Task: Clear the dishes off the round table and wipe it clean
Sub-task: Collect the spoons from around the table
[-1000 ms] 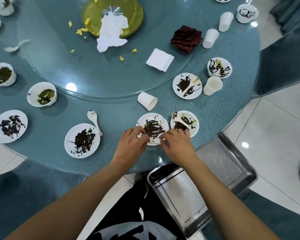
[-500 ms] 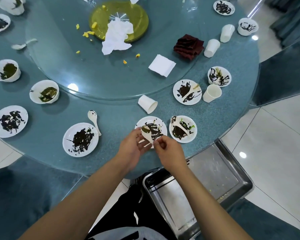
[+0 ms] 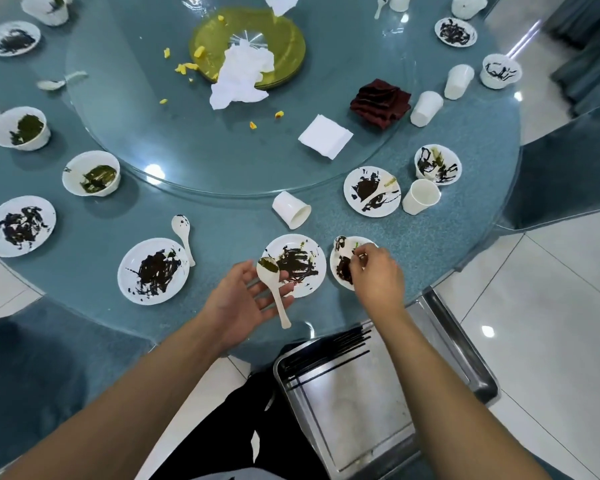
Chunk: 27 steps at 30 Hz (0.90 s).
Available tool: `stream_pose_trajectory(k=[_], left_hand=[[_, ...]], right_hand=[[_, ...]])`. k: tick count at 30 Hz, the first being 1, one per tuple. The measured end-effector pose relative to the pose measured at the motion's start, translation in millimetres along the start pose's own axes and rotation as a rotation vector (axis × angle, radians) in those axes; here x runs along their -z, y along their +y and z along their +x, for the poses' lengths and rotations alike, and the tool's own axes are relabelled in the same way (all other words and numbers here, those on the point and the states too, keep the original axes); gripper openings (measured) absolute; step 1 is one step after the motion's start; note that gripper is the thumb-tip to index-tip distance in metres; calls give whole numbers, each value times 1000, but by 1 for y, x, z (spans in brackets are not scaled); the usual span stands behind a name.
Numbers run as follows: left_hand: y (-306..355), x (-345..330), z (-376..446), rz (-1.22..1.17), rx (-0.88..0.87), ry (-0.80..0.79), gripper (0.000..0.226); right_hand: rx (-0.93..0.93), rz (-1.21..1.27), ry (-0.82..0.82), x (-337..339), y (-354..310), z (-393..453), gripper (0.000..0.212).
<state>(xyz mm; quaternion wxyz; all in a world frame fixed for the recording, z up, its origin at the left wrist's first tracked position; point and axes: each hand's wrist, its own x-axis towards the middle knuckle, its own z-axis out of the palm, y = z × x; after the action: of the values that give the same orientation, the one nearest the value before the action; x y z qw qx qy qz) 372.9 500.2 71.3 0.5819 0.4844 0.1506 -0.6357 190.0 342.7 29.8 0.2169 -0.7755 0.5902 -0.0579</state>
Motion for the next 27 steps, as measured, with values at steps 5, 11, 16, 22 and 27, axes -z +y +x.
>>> stream_pose_trajectory(k=[5, 11, 16, 22, 27], left_hand=[[5, 22, -15, -44, -38, 46, 42], [10, 44, -38, -97, -90, 79, 45], [22, 65, -49, -128, -125, 109, 48], [45, 98, -56, -161, -154, 115, 46], [80, 132, -63, -191, -156, 102, 46]], right_hand=[[34, -183, -75, -13, 3, 20, 24], [32, -228, -62, -29, 3, 22, 19], [58, -267, -64, -32, 2, 24, 21], [118, -74, 70, -27, -43, 3, 16], [136, 235, -130, -49, -153, -55, 11]])
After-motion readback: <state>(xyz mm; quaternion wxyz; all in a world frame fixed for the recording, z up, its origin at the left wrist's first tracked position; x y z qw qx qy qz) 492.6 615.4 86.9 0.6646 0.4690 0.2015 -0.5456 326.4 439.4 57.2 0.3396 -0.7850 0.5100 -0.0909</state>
